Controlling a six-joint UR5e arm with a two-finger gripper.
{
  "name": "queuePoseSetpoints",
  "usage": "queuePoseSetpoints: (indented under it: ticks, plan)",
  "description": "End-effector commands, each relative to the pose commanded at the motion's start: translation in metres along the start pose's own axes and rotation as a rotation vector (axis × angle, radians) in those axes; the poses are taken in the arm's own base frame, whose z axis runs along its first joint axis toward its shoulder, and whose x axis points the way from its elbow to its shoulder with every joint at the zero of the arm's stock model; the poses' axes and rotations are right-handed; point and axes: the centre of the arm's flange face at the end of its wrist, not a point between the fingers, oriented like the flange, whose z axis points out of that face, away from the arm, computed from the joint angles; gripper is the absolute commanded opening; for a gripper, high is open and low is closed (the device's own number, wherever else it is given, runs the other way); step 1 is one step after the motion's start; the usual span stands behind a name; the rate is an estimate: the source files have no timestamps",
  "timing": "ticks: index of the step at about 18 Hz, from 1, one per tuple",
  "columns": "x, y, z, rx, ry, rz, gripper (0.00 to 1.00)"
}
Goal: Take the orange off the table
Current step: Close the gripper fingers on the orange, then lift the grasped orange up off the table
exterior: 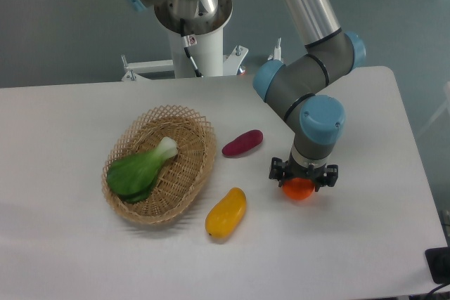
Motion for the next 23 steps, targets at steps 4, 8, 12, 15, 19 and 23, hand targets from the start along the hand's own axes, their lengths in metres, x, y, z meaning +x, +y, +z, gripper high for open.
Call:
queuePoseSetpoints:
  ticks: [4, 8, 12, 15, 19, 23]
  plan:
    - [-0.001, 0.000, -0.001, 0.002, 0.000, 0.002, 0.82]
    - [-0.004, -0.003, -0.008, 0.013, -0.011, 0.005, 0.81]
    - [-0.012, -0.009, -0.037, 0.050, -0.041, 0.002, 0.78]
    - [-0.028, -0.024, -0.090, 0.122, -0.110, -0.002, 0.78]
    - [-0.028, -0.025, -0.135, 0.199, -0.136, -0.003, 0.78]
    - [-0.023, -0.038, -0.193, 0.369, -0.097, -0.014, 0.78]
